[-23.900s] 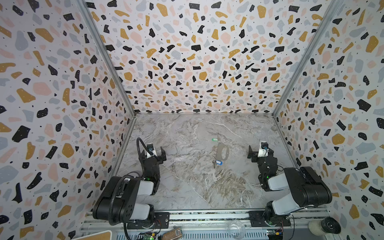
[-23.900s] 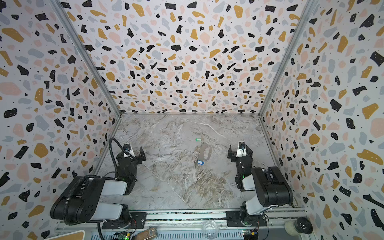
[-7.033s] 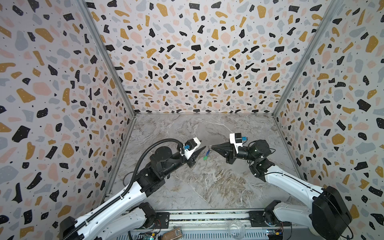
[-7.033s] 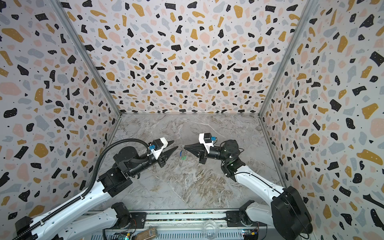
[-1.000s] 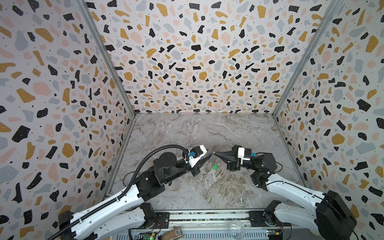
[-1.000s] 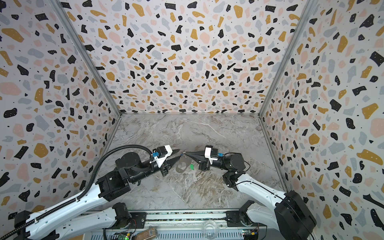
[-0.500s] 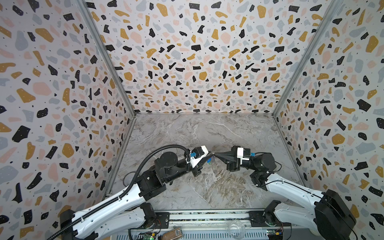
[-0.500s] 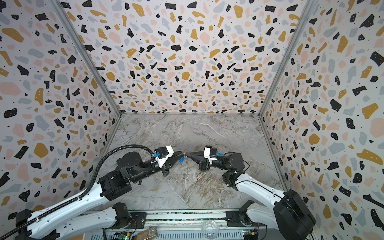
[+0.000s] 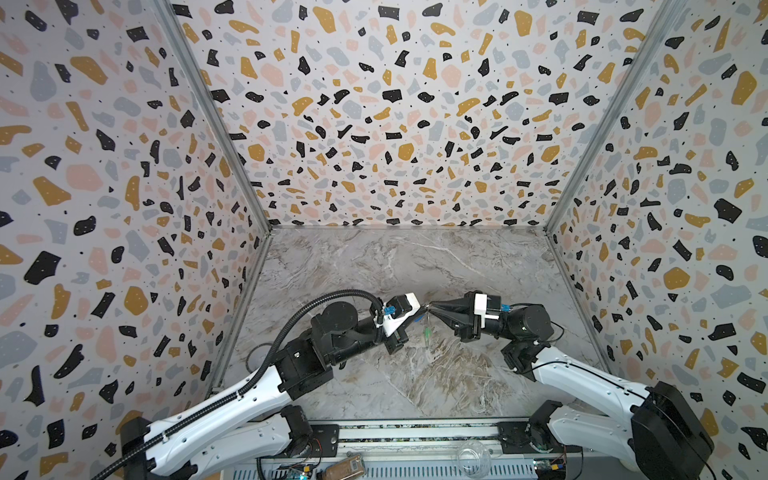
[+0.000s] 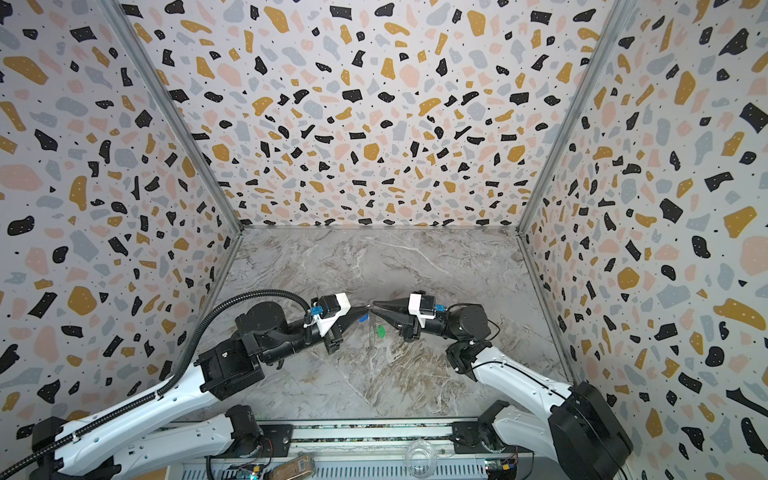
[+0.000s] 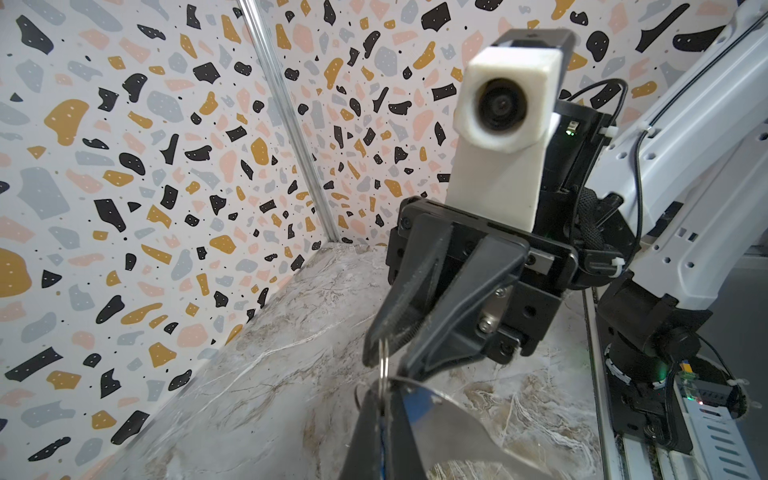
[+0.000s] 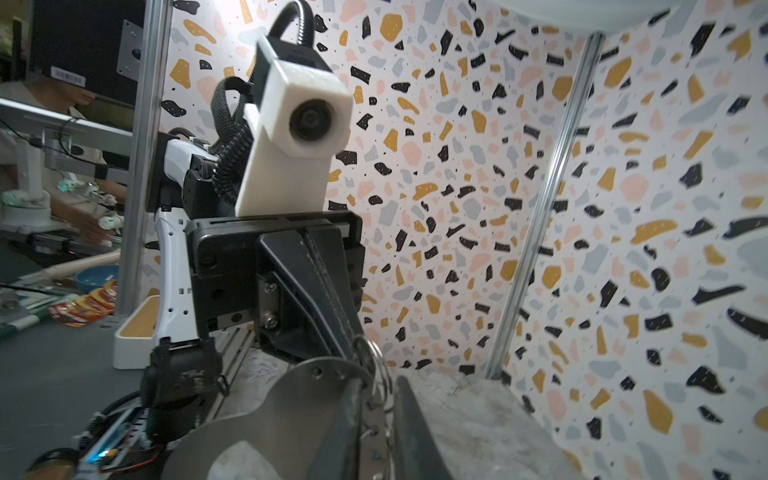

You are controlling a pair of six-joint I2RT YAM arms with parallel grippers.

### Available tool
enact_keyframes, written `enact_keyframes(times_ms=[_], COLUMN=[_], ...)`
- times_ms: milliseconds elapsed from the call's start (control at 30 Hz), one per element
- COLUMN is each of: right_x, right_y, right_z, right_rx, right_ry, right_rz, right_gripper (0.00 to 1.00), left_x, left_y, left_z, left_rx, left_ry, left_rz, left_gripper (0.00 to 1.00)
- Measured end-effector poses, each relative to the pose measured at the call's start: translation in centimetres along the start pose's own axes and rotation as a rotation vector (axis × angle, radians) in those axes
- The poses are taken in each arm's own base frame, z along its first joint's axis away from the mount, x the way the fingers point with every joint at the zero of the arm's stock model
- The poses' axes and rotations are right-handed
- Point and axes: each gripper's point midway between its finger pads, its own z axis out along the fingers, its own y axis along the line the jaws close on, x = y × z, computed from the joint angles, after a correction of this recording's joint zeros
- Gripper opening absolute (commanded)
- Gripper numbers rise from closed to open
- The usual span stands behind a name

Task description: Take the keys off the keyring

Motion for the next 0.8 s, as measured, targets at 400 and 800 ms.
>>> enact_keyframes(times_ms=[400,800], right_x=[-1.8,0.3], right_y=[-0.9,-0.2], right_z=[0.1,-0.3], right_rx=[0.016,-0.04], right_ry=[0.155,0.271], right_rz=[-0.197,-0.187], right_gripper=[0.24,0.21], left_x=[-1.1,0.4], left_y=[-0.1,-0.6], left_z=[0.6,0.9], left_rx=[0.052,0.097], left_ry=[0.086,0.187], left_rz=[0.077,0.117], left_gripper=[0.0,0.0])
